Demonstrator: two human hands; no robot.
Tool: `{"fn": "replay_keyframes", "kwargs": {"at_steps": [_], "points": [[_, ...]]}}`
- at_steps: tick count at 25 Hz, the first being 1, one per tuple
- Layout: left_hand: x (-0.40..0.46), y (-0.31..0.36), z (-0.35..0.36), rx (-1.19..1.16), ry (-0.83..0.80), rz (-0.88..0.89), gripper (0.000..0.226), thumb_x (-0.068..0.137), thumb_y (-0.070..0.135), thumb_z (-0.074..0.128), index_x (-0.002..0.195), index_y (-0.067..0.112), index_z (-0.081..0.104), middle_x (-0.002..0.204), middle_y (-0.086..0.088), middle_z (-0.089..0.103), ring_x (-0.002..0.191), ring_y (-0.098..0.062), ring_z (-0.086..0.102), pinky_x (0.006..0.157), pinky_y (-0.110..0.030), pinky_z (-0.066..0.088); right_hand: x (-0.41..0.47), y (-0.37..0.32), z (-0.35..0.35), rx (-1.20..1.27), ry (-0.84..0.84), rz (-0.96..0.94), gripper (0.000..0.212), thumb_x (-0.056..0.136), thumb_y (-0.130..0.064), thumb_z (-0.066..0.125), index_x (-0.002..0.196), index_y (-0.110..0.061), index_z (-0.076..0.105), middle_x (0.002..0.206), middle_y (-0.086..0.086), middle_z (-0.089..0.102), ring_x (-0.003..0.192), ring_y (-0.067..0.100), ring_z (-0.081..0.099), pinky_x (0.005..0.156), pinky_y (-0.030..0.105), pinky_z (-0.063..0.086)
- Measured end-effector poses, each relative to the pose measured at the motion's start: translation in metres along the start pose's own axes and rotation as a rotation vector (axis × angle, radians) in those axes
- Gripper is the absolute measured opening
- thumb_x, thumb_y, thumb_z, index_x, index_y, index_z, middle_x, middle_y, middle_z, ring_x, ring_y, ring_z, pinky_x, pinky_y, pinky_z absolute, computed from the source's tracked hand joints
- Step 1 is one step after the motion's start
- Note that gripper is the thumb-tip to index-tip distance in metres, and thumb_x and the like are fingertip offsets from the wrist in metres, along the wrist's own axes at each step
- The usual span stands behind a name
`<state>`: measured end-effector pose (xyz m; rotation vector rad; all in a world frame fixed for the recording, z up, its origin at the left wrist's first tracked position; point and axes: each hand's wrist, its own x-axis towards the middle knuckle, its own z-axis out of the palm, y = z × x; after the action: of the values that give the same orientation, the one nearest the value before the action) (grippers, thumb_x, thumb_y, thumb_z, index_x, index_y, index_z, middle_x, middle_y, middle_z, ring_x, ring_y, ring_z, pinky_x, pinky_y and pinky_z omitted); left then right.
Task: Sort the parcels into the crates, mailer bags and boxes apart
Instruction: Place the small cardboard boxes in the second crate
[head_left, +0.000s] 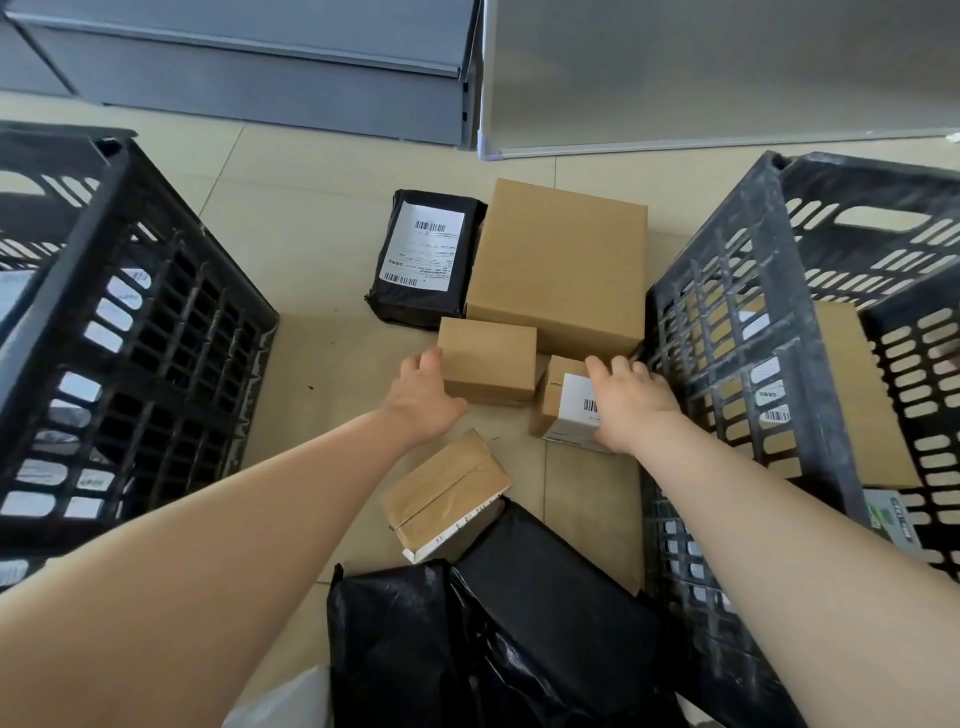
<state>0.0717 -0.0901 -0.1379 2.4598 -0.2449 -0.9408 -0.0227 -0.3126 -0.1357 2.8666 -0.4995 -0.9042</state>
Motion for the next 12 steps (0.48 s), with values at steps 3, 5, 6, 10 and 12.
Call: {"fn": "replay_keyframes", "kwargs": {"at_steps": [3, 5, 6, 10, 12], "points": [[0.000, 0.005, 0.002, 0.013, 0.072, 0.049, 0.079, 0.086, 0.021, 0.060, 0.154, 0.016, 0.019, 0.152, -0.011, 0.023, 0.137, -0.033, 0.030, 0.108, -0.038, 0.033, -0.003, 0.005, -0.001, 0.109, -0.042, 0.044, 0.084, 0.082, -0.027, 0.077, 0.148, -0.018, 0.025, 0.138, 0.014, 0.039, 0.127, 0.032, 0.041, 0.094, 0.042, 0.046], [-0.002, 0.008, 0.006, 0.055, 0.066, 0.082, 0.077, 0.087, 0.022, 0.060, 0.153, 0.016, 0.020, 0.151, -0.011, 0.023, 0.138, -0.032, 0.027, 0.109, -0.039, 0.032, -0.005, 0.011, -0.006, 0.221, -0.050, 0.115, 0.079, 0.082, -0.027, 0.077, 0.144, -0.018, 0.029, 0.135, 0.014, 0.039, 0.124, 0.033, 0.042, 0.092, 0.043, 0.047], [-0.004, 0.008, 0.007, 0.096, 0.047, 0.094, 0.077, 0.086, 0.023, 0.060, 0.153, 0.017, 0.020, 0.150, -0.010, 0.024, 0.137, -0.032, 0.027, 0.109, -0.039, 0.032, -0.005, 0.015, -0.009, 0.289, -0.055, 0.153, 0.079, 0.082, -0.027, 0.077, 0.145, -0.018, 0.029, 0.135, 0.015, 0.039, 0.124, 0.034, 0.042, 0.092, 0.044, 0.047], [-0.008, 0.013, 0.010, 0.263, 0.089, 0.171, 0.076, 0.086, 0.029, 0.059, 0.151, 0.019, 0.023, 0.150, -0.008, 0.025, 0.135, -0.030, 0.028, 0.109, -0.040, 0.030, -0.007, 0.027, -0.033, 0.611, -0.068, 0.234, 0.092, 0.077, -0.027, 0.081, 0.151, -0.019, 0.028, 0.138, 0.015, 0.042, 0.123, 0.036, 0.048, 0.097, 0.048, 0.050], [-0.010, 0.021, 0.007, 0.229, 0.155, 0.251, 0.069, 0.089, 0.032, 0.058, 0.150, 0.019, 0.028, 0.151, -0.006, 0.029, 0.137, -0.027, 0.027, 0.109, -0.039, 0.028, -0.008, 0.029, -0.045, 0.852, -0.093, 0.224, 0.084, 0.079, -0.019, 0.079, 0.149, -0.016, 0.033, 0.136, 0.012, 0.049, 0.115, 0.031, 0.055, 0.087, 0.044, 0.054]]}}
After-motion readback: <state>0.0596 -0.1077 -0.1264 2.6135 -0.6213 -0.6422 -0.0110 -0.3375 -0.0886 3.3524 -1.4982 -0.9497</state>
